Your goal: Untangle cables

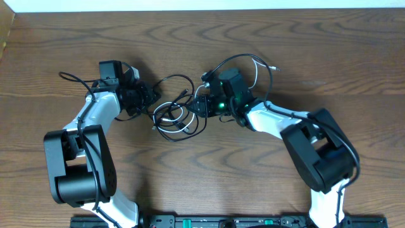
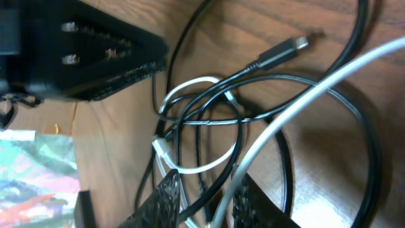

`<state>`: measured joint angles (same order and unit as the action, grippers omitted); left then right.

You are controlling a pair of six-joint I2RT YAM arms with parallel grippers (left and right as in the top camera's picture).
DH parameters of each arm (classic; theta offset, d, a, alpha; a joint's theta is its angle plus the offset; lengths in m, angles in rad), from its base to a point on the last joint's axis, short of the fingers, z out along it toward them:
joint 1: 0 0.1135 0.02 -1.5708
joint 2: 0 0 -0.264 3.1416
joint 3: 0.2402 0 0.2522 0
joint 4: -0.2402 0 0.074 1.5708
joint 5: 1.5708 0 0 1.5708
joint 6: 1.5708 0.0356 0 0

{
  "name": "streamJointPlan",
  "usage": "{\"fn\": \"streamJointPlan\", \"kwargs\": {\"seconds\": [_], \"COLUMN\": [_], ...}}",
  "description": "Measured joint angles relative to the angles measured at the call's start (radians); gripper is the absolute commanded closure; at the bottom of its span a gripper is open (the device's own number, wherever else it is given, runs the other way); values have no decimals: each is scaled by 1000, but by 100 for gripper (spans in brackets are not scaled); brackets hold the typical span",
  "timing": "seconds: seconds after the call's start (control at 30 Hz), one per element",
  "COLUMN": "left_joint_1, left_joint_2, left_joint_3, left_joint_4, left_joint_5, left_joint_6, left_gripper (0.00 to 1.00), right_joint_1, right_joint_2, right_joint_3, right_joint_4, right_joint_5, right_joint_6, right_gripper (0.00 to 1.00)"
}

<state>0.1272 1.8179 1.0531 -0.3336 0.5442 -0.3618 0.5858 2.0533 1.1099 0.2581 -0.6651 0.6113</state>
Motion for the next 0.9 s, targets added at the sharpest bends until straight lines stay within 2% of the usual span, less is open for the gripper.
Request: {"fn": "streamJointPlan", "kwargs": {"seconds": [0.1, 0.17, 0.2, 0.27, 0.3, 0.63, 0.9], "left_joint_1": [0, 0, 0, 0, 0, 0, 0], "left_joint_2": [0, 0, 0, 0, 0, 0, 0], "left_joint_3": [0, 0, 0, 0, 0, 0, 0], "left_joint_4": [0, -1, 0, -1, 0, -1, -1], "left_joint_5": [0, 0, 0, 0, 0, 0, 0], "left_joint_6": [0, 0, 0, 0, 0, 0, 0], "left_gripper": [61, 62, 61, 62, 61, 61, 61], "right_joint_1": [0, 0, -1, -2, -2, -30, -45], "right_joint_2": [50, 75, 80, 84, 84, 47, -242], "right_joint_3": [0, -1, -1, -2, -2, -4, -7], "right_joint_4": [74, 102, 109, 118, 122, 167, 167], "right_joint_5": [-1, 0, 2, 7, 8, -154, -200], "right_joint_6": [27, 51, 59, 72, 78, 101, 86], "right_gripper": [69, 69, 73, 96, 99, 99, 98]}}
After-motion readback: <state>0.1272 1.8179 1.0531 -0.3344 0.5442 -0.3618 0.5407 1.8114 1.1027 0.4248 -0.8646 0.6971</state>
